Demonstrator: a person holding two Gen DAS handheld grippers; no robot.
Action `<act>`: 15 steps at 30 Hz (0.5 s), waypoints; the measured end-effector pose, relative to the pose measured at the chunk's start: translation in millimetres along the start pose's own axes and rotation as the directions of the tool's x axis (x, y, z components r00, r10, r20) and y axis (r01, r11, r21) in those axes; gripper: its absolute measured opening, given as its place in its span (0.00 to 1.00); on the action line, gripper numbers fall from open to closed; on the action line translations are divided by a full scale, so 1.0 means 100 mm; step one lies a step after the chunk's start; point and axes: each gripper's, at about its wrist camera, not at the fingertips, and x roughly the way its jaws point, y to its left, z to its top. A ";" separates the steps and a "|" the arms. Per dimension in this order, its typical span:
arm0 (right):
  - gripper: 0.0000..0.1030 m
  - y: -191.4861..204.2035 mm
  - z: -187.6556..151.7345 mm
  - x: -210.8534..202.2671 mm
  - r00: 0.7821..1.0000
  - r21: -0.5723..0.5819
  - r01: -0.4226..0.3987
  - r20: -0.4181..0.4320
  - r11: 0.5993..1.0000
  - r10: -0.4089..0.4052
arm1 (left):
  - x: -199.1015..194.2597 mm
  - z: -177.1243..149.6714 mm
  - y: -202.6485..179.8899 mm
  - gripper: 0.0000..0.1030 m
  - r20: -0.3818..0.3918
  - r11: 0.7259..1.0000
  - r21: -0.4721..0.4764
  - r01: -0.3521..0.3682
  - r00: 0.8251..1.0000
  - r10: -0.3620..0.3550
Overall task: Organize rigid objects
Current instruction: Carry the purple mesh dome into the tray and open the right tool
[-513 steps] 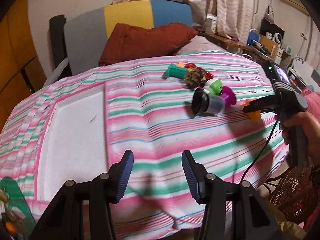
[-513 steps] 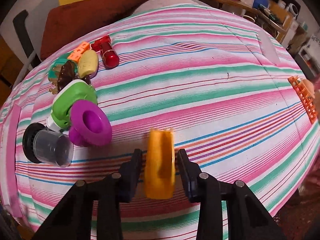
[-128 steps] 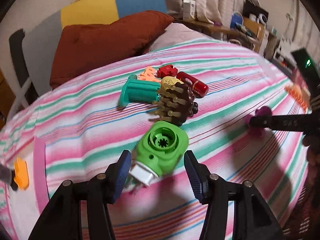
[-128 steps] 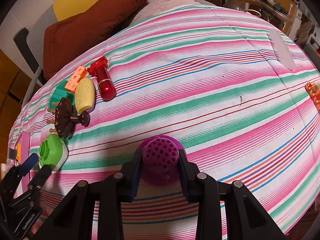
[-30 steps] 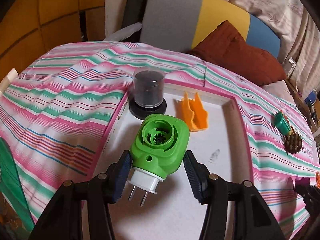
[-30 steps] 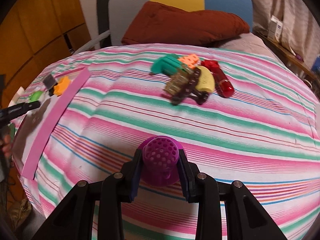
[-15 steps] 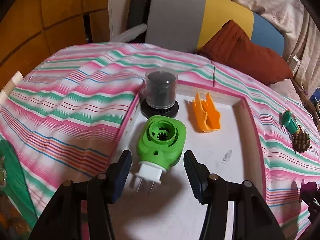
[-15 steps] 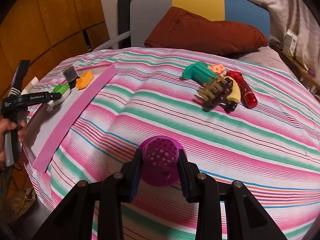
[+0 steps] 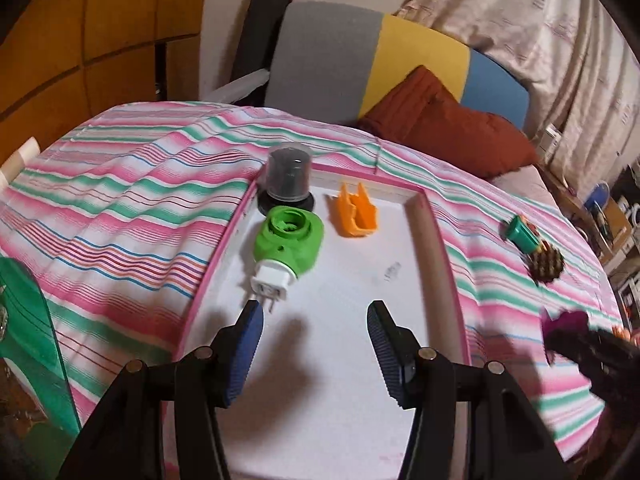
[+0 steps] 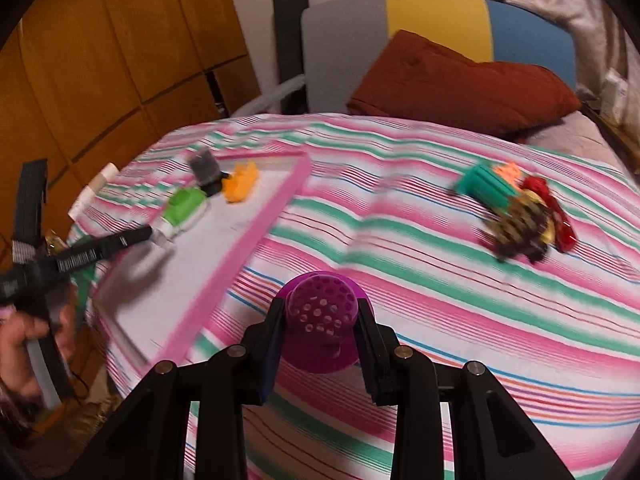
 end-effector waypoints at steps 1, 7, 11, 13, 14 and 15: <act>0.33 0.07 0.04 0.02 1.000 -0.005 -0.014 0.003 1.000 0.014 | -0.02 -0.02 -0.02 0.53 0.003 1.000 0.010 0.003 1.000 -0.003; 0.33 0.49 0.26 0.19 0.997 -0.047 -0.076 0.008 0.996 0.077 | -0.13 -0.18 -0.04 0.53 0.008 0.999 0.036 0.008 1.000 -0.009; 0.33 0.67 0.39 0.35 0.994 -0.047 -0.105 -0.009 0.993 0.105 | -0.15 -0.23 0.01 0.53 0.004 1.000 0.031 0.000 1.000 0.000; 0.33 0.74 0.45 0.44 0.993 -0.040 -0.118 -0.017 0.992 0.118 | -0.17 -0.24 0.05 0.53 0.007 1.000 0.024 -0.002 1.000 0.002; 0.33 0.76 0.47 0.48 0.993 -0.043 -0.118 -0.020 0.992 0.117 | -0.19 -0.24 0.06 0.53 0.010 1.000 0.023 -0.004 1.000 0.004; 0.33 0.80 0.49 0.51 0.993 -0.046 -0.116 -0.022 0.992 0.115 | -0.21 -0.25 0.08 0.53 0.013 1.000 0.023 -0.006 1.000 0.006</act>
